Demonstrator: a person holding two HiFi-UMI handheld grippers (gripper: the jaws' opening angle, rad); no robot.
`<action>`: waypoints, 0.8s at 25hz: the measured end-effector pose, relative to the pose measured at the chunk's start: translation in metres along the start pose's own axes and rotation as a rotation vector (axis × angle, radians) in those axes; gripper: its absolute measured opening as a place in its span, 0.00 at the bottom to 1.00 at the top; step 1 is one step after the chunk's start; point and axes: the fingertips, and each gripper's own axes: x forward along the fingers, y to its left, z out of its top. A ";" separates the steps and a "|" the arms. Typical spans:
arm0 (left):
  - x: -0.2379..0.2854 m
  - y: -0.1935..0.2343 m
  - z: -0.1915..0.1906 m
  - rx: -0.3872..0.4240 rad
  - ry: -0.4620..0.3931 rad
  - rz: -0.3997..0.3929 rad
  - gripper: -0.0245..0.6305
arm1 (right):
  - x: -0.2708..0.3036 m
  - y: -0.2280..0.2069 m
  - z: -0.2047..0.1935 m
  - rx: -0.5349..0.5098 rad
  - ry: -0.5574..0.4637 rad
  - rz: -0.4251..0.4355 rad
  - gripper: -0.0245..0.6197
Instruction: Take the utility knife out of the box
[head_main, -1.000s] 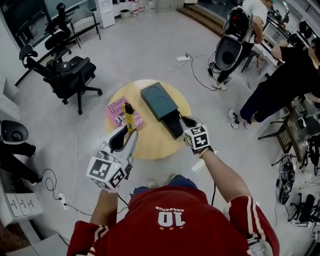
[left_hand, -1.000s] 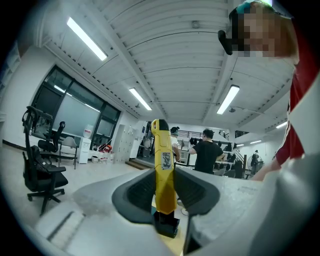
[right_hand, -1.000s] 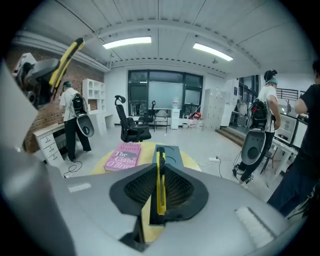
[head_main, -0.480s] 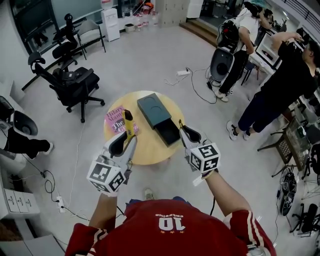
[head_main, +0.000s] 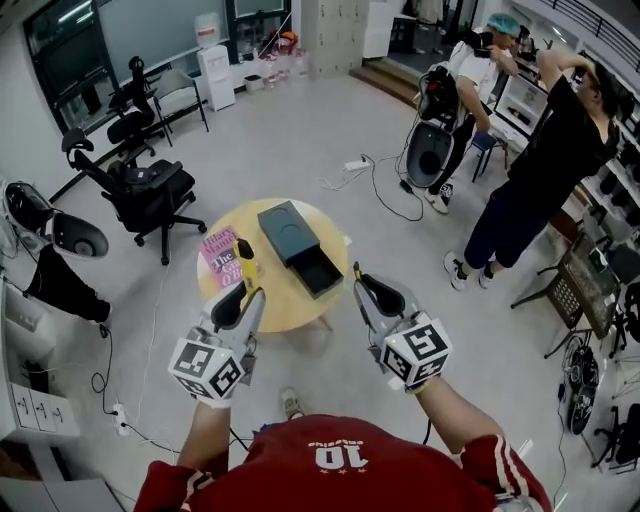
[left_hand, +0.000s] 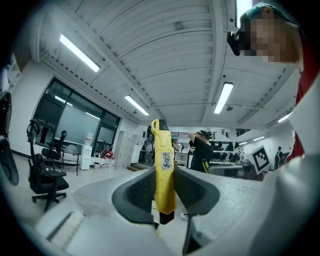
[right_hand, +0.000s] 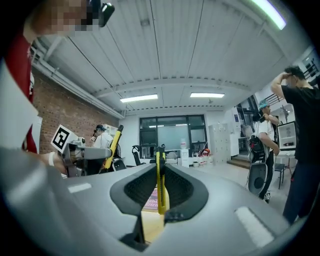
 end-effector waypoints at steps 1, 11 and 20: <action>-0.004 -0.005 0.001 -0.001 -0.007 0.004 0.23 | -0.009 0.001 0.005 -0.004 -0.016 -0.003 0.11; -0.035 -0.040 0.011 -0.004 -0.065 0.071 0.23 | -0.071 -0.006 0.039 0.012 -0.136 -0.055 0.11; -0.047 -0.061 0.011 0.013 -0.077 0.089 0.23 | -0.077 0.012 0.040 0.004 -0.140 -0.002 0.10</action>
